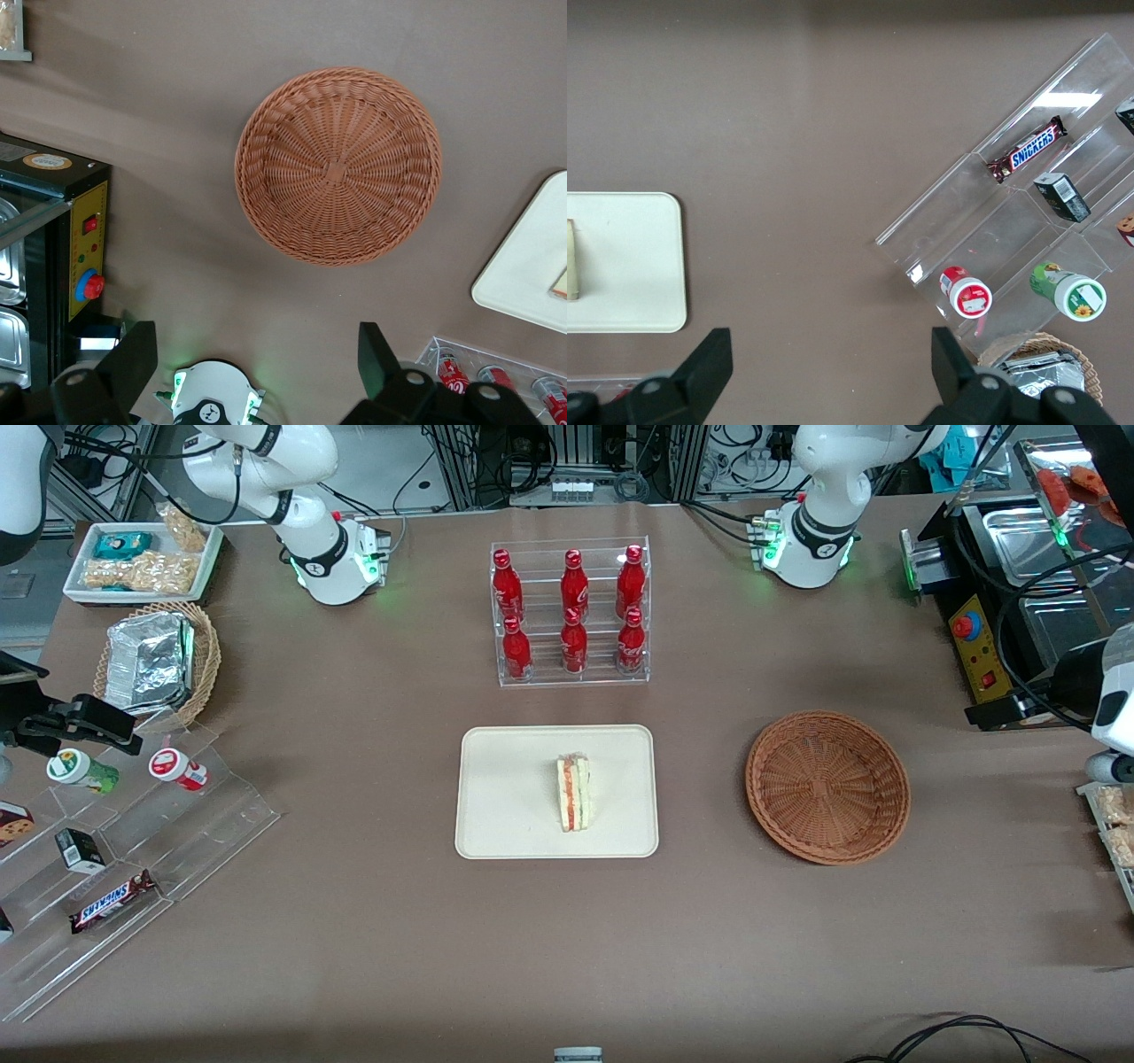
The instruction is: Place sandwich from basket to tray
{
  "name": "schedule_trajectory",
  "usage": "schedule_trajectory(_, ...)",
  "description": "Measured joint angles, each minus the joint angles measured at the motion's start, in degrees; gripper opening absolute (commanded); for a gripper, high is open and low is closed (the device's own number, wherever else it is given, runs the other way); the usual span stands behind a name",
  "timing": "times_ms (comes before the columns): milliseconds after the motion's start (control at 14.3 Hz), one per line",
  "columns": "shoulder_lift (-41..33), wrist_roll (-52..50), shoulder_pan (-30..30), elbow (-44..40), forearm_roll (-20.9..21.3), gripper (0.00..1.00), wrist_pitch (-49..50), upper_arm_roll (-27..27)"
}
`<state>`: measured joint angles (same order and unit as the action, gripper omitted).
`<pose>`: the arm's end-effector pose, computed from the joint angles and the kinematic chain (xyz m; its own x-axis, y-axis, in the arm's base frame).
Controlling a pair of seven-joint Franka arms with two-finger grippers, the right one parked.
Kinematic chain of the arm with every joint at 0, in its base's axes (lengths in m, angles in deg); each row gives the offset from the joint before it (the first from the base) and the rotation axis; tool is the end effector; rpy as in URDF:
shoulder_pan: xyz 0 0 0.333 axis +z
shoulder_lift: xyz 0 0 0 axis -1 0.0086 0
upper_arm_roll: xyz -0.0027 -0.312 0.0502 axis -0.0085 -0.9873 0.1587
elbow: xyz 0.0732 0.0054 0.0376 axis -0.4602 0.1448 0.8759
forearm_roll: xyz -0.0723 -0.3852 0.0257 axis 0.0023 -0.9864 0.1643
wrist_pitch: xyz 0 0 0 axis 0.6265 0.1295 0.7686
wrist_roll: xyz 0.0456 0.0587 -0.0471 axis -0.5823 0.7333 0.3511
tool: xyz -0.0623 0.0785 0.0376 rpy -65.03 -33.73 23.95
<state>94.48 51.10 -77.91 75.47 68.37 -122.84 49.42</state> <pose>0.5941 0.0062 0.5814 0.9146 0.3221 -0.2446 0.3139 -0.9466 -0.0731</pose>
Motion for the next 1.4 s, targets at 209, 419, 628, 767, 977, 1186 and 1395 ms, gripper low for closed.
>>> schedule_trajectory(209,-2.12,0.01,-0.31,-0.07,-0.03,1.0,-0.02,-0.46)
schedule_trajectory(419,-8.05,0.01,-1.42,3.58,-0.66,1.0,-0.61,-0.66)
schedule_trajectory(628,-12.57,0.01,-2.02,7.31,-2.04,1.0,-1.47,-0.67)
schedule_trajectory(767,-13.08,0.01,-2.0,7.74,-2.07,1.0,-1.47,-0.61)
schedule_trajectory(977,-12.84,0.04,-1.9,8.0,-2.02,1.0,-1.49,-0.43)
schedule_trajectory(1186,-12.84,2.28,-1.62,8.22,-1.8,1.0,-2.98,-0.19)
schedule_trajectory(1395,-12.83,4.54,-1.6,8.74,-1.53,1.0,-4.4,-0.17)
